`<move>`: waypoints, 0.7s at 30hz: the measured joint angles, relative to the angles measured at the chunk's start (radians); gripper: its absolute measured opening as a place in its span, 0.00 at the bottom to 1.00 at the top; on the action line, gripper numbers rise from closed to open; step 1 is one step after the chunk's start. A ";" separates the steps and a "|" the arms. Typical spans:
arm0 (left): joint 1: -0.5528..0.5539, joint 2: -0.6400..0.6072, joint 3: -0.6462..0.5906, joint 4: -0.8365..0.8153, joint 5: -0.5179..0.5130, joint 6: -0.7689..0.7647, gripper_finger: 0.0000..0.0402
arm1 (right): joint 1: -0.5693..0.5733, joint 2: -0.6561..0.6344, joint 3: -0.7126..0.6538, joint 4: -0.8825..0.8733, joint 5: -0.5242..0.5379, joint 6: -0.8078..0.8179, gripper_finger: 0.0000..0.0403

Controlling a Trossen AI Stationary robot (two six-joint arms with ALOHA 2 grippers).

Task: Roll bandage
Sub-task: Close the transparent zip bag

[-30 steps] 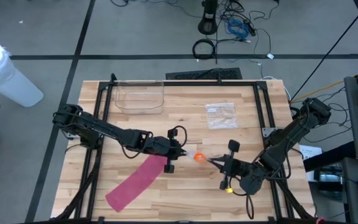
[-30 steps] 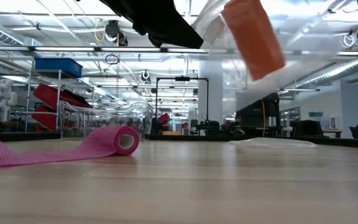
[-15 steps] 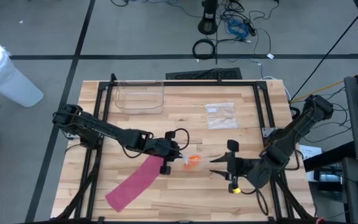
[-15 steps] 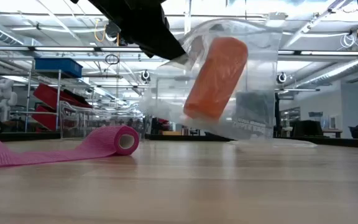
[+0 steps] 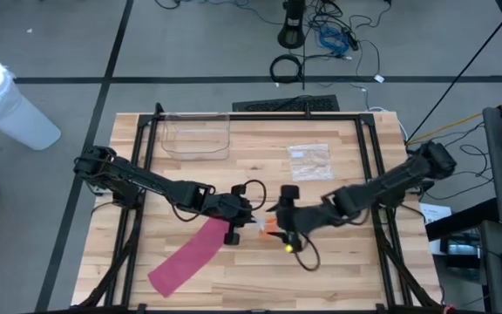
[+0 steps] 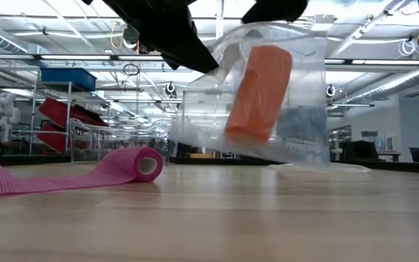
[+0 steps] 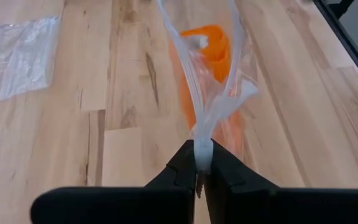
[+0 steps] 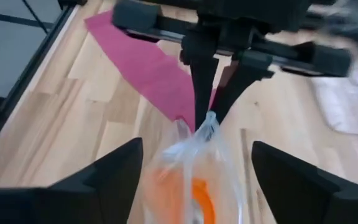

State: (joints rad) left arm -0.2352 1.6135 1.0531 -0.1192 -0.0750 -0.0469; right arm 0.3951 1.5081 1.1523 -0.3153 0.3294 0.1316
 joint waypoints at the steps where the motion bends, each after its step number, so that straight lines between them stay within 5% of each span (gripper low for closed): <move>1: 0.000 0.000 0.000 0.000 0.000 0.000 0.03 | -0.019 0.015 0.012 0.003 -0.029 -0.009 0.71; 12: 0.000 0.000 0.000 -0.004 0.000 0.000 0.03 | -0.108 0.130 0.086 -0.079 -0.101 -0.003 0.61; 21: 0.000 0.000 0.000 0.007 0.000 -0.001 0.08 | -0.108 0.123 0.086 -0.119 -0.184 -0.004 0.06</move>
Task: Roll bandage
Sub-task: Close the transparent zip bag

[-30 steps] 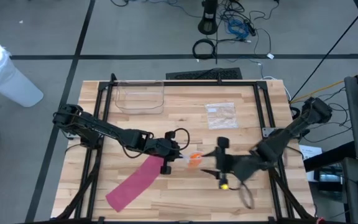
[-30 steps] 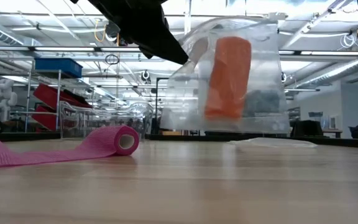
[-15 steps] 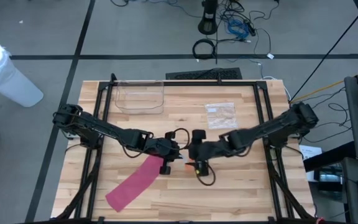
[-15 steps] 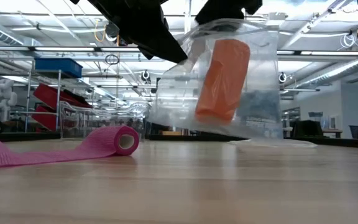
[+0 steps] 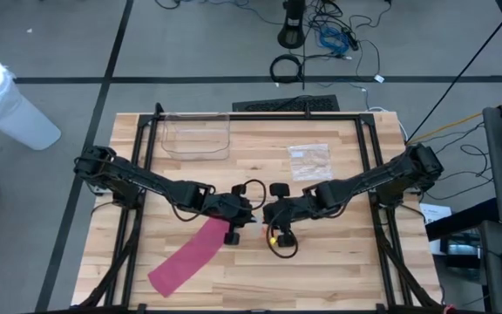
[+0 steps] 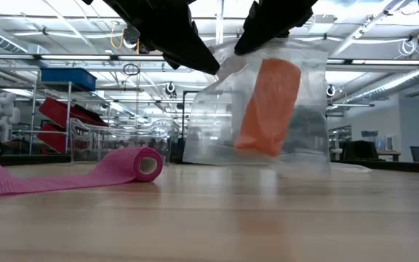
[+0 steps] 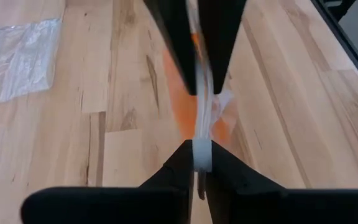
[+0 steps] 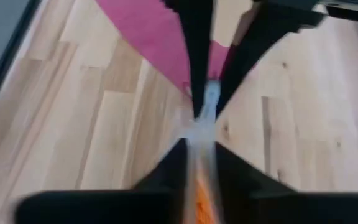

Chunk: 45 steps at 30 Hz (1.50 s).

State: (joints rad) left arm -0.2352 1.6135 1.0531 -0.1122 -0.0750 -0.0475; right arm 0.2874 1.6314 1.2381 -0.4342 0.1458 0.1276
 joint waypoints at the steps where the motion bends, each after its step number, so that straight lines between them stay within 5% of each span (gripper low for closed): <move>1: 0.000 0.000 0.000 0.005 0.000 0.000 0.06 | 0.000 0.000 0.000 -0.002 -0.005 -0.011 0.03; 6: 0.000 -0.002 0.000 0.021 0.000 0.000 0.05 | 0.007 0.000 0.000 -0.008 0.037 0.008 0.01; 19: -0.020 -0.099 0.002 -0.071 -0.068 -0.019 0.13 | 0.148 0.000 0.000 0.001 0.456 0.043 0.00; 23: -0.033 -0.107 0.002 -0.092 -0.142 -0.023 0.13 | 0.186 0.000 0.000 0.014 0.479 0.042 0.00; 45: -0.104 -0.107 0.002 0.009 -0.169 0.136 0.10 | 0.192 -0.001 -0.001 0.060 0.481 0.045 0.00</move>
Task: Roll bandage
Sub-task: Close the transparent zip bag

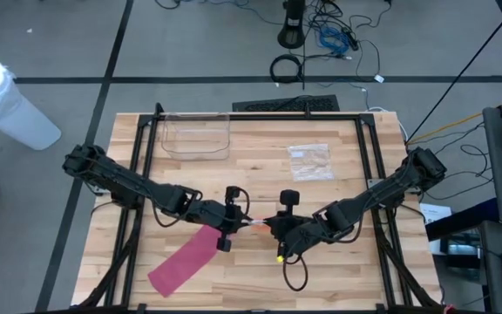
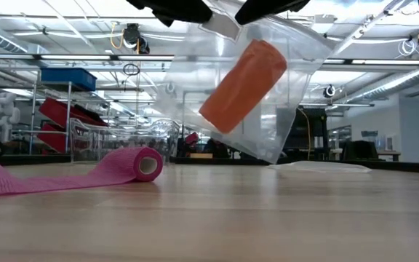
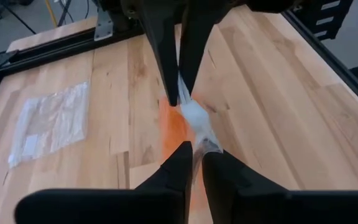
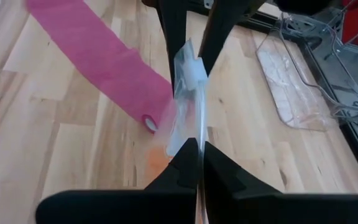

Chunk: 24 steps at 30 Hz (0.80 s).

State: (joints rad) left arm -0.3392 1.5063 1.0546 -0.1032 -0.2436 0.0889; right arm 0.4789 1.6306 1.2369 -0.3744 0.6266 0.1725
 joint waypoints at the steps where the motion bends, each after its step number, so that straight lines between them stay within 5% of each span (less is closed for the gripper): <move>1: 0.000 0.000 0.000 0.000 0.000 -0.003 0.09 | 0.000 0.000 0.000 -0.002 0.000 0.005 0.00; 10: -0.001 -0.009 0.000 -0.058 -0.025 -0.111 0.06 | 0.000 0.000 0.000 -0.026 0.080 0.021 0.00; 24: -0.001 -0.011 -0.002 -0.020 -0.104 -0.082 0.06 | 0.000 0.000 0.000 -0.050 0.043 0.045 0.00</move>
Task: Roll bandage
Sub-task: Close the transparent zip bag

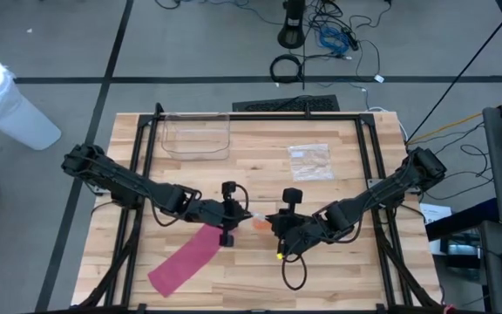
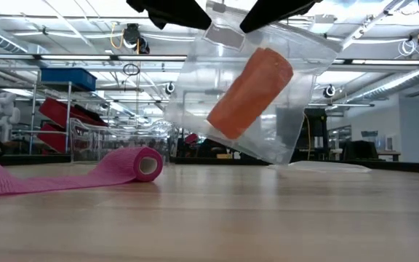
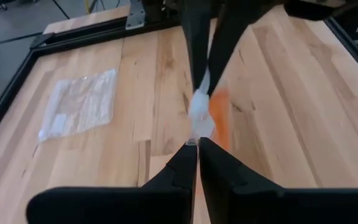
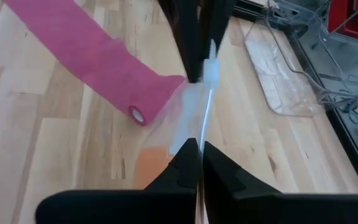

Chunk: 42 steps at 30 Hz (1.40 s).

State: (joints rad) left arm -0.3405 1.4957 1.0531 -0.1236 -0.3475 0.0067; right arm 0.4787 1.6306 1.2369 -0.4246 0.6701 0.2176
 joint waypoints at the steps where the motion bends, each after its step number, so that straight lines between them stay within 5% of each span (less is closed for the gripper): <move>1: 0.000 0.000 0.000 -0.001 -0.003 0.000 0.06 | 0.000 0.000 0.000 0.001 0.000 0.000 0.00; 9: 0.005 0.000 0.000 -0.081 -0.084 -0.024 0.07 | 0.000 0.000 0.000 -0.010 0.004 0.000 0.00; 21: -0.002 0.000 0.000 -0.013 -0.002 0.026 0.34 | 0.000 0.000 0.000 0.002 -0.044 0.017 0.00; 34: 0.005 0.001 0.000 0.008 0.033 0.036 0.11 | 0.000 0.000 0.000 0.003 -0.048 0.014 0.00; 42: 0.004 0.062 0.000 0.080 0.096 0.113 0.08 | -0.014 0.000 0.000 0.004 -0.098 0.028 0.00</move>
State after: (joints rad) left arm -0.3363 1.5572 1.0531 -0.0433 -0.2516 0.1192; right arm 0.4649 1.6306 1.2369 -0.4206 0.5717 0.2459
